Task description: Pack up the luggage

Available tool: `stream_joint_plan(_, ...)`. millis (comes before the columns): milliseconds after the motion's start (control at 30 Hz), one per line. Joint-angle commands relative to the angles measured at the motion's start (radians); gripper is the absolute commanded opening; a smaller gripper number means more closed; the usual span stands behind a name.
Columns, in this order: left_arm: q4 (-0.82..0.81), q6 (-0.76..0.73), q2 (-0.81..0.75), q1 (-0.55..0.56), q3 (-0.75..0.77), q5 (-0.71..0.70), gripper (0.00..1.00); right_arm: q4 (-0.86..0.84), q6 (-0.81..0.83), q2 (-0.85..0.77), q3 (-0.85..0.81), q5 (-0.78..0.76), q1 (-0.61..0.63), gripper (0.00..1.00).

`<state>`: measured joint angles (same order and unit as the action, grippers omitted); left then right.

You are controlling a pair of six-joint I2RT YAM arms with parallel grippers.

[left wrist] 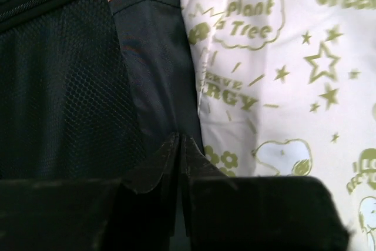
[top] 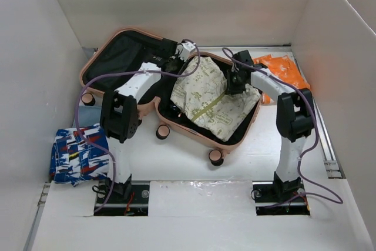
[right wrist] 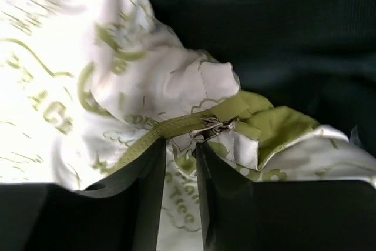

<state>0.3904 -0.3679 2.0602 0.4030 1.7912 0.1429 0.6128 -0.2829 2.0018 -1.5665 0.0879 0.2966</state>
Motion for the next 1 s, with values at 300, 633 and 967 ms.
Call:
stream_joint_plan(300, 0.153, 0.093, -0.136, 0.053, -0.144, 0.095, 0.3, -0.187, 0.051, 0.11, -0.244, 0.081, 0.013, 0.28)
stream_joint_plan(633, 0.212, 0.057, -0.1, 0.131, -0.007, 0.098, 0.64, -0.048, 0.109, -0.133, -0.096, 0.015, -0.059, 0.63)
stream_joint_plan(967, 0.235, 0.196, 0.092, 0.083, 0.076, -0.134, 0.77, 0.107, 0.143, -0.3, -0.213, 0.078, -0.241, 0.81)
